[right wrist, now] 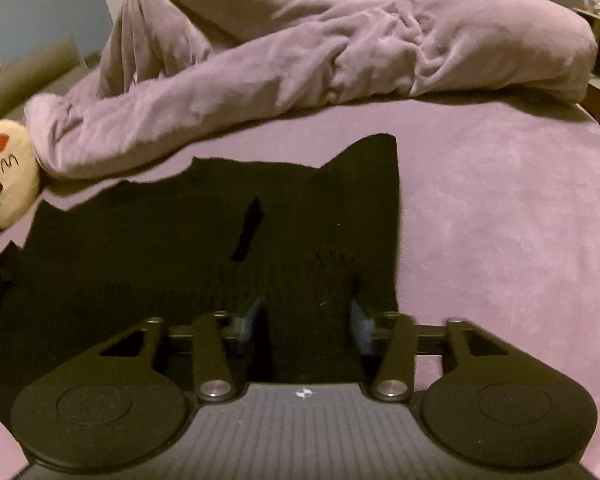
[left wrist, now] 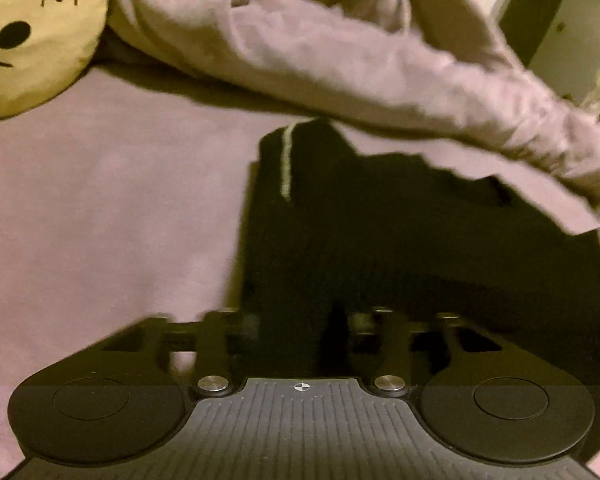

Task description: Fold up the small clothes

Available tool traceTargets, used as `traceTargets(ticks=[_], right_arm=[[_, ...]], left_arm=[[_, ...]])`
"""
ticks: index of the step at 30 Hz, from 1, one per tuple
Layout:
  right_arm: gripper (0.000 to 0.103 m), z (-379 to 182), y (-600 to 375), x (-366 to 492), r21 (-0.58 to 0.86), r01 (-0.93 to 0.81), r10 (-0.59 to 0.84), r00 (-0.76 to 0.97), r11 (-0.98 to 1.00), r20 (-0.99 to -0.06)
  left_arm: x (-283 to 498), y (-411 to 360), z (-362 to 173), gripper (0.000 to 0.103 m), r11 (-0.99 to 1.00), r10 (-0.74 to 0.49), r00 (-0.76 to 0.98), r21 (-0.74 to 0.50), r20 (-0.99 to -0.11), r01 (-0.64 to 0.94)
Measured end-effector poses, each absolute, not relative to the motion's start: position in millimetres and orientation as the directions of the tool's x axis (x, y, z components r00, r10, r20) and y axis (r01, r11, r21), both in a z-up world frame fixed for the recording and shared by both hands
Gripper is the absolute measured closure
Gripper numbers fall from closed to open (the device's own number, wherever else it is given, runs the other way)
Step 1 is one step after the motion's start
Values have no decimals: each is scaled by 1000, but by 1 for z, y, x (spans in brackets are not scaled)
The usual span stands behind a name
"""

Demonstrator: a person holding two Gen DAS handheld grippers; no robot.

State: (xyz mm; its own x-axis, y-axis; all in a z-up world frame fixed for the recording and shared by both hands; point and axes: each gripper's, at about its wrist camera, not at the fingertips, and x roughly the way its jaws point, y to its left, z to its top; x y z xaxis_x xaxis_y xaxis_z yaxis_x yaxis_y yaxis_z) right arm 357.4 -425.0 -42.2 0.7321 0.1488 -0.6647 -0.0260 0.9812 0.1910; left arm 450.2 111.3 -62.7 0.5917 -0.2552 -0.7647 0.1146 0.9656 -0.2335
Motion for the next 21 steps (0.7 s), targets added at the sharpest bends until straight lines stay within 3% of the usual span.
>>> traceTargets(ticks=[1,3,12,21], right_arm=[[88,-41,-425,359,194,-27,152,728,981,-668],[90,-37,-426,355,203,-23,155,732,979,-664],[91,-6,-427,347,280,-29,206,751,959,-627],[91,15,-426,354,348,-23,241,763,937,-599]], left_arm=[[451,110,-61,72,967,-251,594,-232,-765,109],[448,111,-54,92,971,-227,616,-225,-755,81],[448,124,-11,93,944,-257,672,-328,-694,23],[468,110,3,93,961,-190,661,-276,-726,-28]])
